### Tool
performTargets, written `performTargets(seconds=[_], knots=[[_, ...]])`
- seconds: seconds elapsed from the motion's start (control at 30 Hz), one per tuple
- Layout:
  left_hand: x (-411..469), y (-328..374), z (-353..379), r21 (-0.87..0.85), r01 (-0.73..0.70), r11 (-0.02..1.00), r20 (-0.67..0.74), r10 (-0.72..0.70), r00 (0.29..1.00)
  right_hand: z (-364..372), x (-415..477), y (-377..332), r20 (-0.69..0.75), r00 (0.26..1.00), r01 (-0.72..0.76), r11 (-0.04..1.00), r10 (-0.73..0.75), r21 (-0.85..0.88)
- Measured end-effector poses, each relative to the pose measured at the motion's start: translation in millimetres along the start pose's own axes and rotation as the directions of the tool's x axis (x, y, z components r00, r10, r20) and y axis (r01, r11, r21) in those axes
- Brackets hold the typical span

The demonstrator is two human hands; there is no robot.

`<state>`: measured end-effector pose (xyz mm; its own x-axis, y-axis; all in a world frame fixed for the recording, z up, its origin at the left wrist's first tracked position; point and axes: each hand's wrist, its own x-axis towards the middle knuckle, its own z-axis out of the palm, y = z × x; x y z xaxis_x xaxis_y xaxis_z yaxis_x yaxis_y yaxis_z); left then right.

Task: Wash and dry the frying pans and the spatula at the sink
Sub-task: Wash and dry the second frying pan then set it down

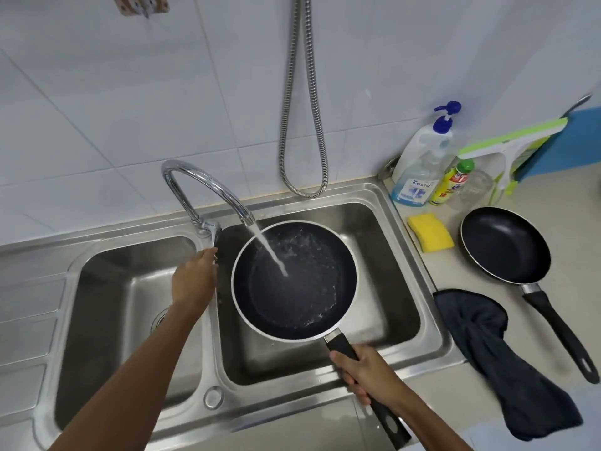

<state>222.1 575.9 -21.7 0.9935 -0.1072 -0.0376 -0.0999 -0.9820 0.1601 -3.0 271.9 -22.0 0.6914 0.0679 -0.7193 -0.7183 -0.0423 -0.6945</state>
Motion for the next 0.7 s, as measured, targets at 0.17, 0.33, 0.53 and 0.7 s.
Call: performTargets(seconds=[0.17, 0.33, 0.53, 0.7], knots=[[4.8, 3.4, -7.4, -0.018, 0.011, 1.0, 0.012, -0.011, 1.0, -17.5, -3.4, -3.1, -0.077, 0.997, -0.021, 1.0, 0.02, -0.005], [12.9, 3.8, -11.5, 0.113, -0.016, 0.993, 0.013, 0.015, 1.0, -29.4, -0.5, -8.2, -0.156, 0.987, 0.014, 0.994, -0.031, -0.104], [14.1, 2.4, -18.3, 0.363, -0.097, 0.927, 0.022, 0.095, 0.995, -33.6, -0.6, -14.0, -0.245, 0.966, 0.02, 0.968, -0.084, -0.252], [29.4, -3.9, -53.1, 0.322, -0.169, 0.931, -0.036, 0.191, 0.981, -40.4, 6.4, -9.5, -0.305, 0.943, -0.016, 0.897, -0.133, -0.441]])
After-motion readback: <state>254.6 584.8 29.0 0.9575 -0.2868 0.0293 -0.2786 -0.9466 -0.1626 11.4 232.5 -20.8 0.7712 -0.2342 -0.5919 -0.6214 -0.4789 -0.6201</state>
